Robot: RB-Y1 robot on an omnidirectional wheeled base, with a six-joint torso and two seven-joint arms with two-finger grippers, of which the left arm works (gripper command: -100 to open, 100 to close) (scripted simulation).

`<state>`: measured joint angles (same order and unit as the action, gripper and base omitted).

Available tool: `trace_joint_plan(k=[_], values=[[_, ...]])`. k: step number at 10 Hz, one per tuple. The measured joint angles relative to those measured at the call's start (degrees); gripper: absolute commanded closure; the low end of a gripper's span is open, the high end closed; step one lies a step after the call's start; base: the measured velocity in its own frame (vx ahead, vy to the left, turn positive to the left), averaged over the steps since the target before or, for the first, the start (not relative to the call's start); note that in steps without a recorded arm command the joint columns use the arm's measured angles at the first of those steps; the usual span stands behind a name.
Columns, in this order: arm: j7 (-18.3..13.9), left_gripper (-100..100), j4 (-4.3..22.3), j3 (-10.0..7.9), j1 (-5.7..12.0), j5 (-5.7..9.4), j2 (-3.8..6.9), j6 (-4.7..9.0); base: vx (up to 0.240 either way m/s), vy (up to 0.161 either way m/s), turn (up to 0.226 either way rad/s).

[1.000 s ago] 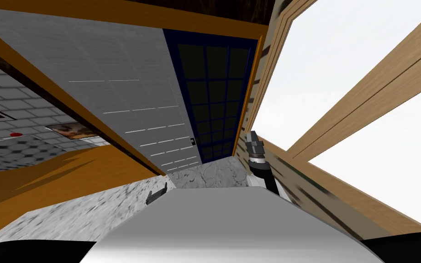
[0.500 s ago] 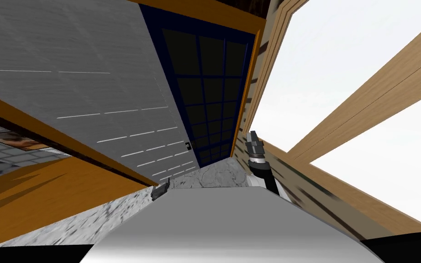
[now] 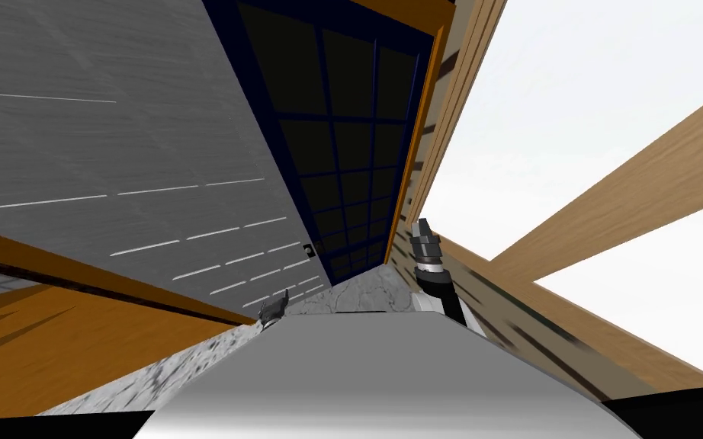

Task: Pull the door open

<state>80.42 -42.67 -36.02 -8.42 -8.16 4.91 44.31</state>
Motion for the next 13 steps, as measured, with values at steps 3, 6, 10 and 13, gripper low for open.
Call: trace_joint_plan(k=[3,6,10,13], values=[[0.45,-100,-0.35,0.77,2.70,-0.21,-0.93,0.15,0.182,0.035,-0.131],[0.44,-100,-0.64,1.65,5.08,-0.44,-1.34,0.49,0.192,0.025,-0.105],[0.62,100,-0.49,2.70,7.79,-0.74,-1.97,1.24,0.109,0.025,-0.059],[0.61,100,-0.44,2.90,7.86,-0.85,-2.14,1.05,-0.020,-0.012,-0.010]])
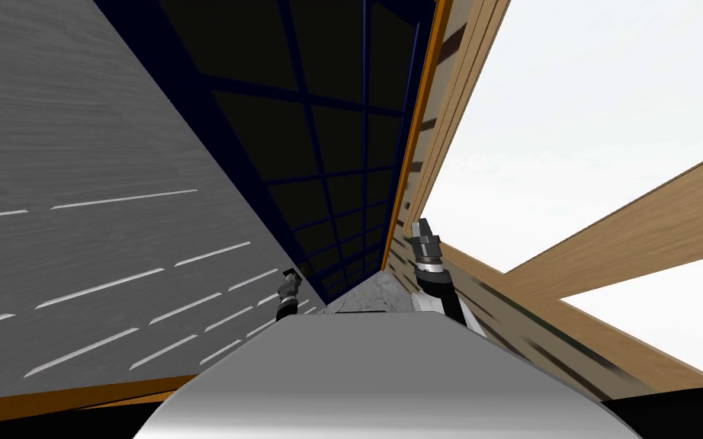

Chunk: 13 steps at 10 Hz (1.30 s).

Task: Pull the door open

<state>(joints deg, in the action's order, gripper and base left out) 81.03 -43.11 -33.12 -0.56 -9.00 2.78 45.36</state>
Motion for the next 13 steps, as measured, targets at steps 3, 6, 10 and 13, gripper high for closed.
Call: trace_joint_plan(k=[3,6,10,13], values=[[0.04,100,0.12,0.05,-0.11,-0.04,-0.11,-0.08,-0.028,-0.010,0.010],[-1.66,100,-1.45,0.52,-1.65,0.19,-0.31,-1.06,-0.116,-0.034,0.019],[-2.34,100,-0.43,0.16,-2.69,0.77,-0.38,-0.24,-0.118,-0.013,0.052],[-3.04,100,2.10,-0.15,-2.57,1.22,0.15,0.55,-0.057,-0.017,0.009]])
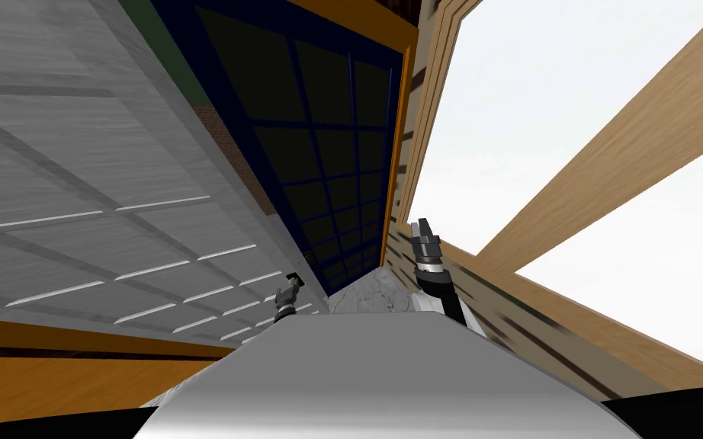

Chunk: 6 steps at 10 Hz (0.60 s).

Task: Pull the door open

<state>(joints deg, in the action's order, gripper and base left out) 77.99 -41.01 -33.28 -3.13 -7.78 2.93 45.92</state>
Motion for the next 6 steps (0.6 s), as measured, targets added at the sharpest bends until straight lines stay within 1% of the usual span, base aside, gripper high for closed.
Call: trace_joint_plan(k=[1,2,3,4,5,6], values=[[-0.69,100,-0.52,0.18,-0.32,0.17,-0.01,-0.50,-0.076,-0.015,0.012],[-1.53,100,0.06,0.24,-0.36,0.45,0.33,-0.08,-0.055,-0.019,0.026],[-2.08,100,-0.38,0.36,-0.98,0.51,0.20,0.10,-0.077,-0.040,0.029],[-2.63,100,2.45,0.13,-0.08,0.96,1.11,1.62,-0.074,-0.022,0.015],[-3.28,100,0.61,0.35,-1.40,0.93,0.61,1.01,-0.053,0.007,0.011],[-3.38,100,-0.86,0.48,-1.91,0.86,0.00,-0.36,-0.063,0.002,0.027]])
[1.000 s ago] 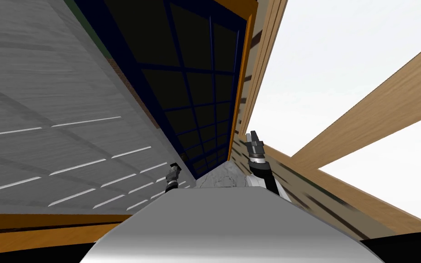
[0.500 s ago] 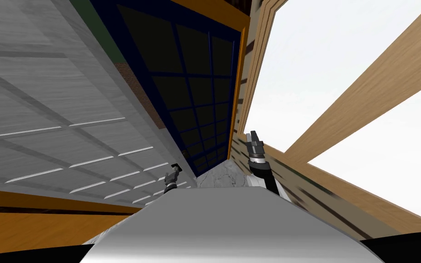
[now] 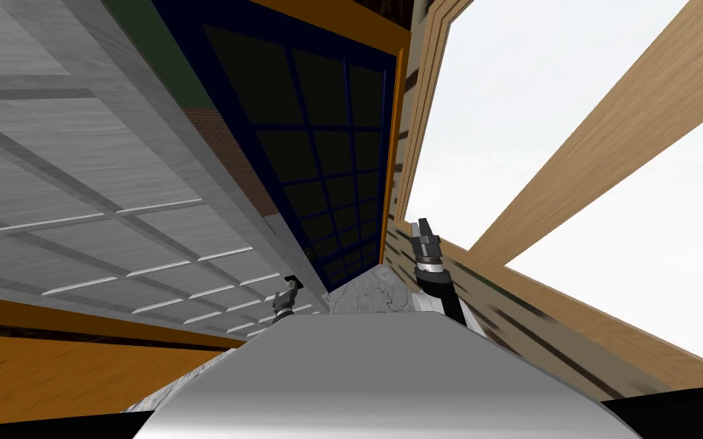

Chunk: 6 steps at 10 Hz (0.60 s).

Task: Pull the door open

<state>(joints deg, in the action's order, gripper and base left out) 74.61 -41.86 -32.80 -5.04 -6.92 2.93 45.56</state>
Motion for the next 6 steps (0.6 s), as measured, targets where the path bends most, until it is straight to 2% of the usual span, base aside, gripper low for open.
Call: trace_joint_plan(k=[1,2,3,4,5,6], values=[[0.00,100,-1.10,0.08,-0.19,0.06,-0.49,-1.08,-0.043,-0.002,-0.014],[-0.15,100,0.36,0.00,0.46,0.22,0.05,-0.60,-0.015,-0.002,-0.014],[-0.62,100,0.27,0.18,0.04,0.19,0.29,-0.44,-0.064,-0.032,-0.007],[-1.93,100,-1.80,0.66,-1.40,0.21,0.27,-1.24,-0.064,-0.020,0.038],[-2.64,100,-4.42,0.95,-2.91,0.18,-0.56,-2.35,-0.042,-0.017,0.016],[-2.86,100,-3.66,0.97,-2.69,0.27,-0.06,-1.72,-0.006,-0.008,0.020]])
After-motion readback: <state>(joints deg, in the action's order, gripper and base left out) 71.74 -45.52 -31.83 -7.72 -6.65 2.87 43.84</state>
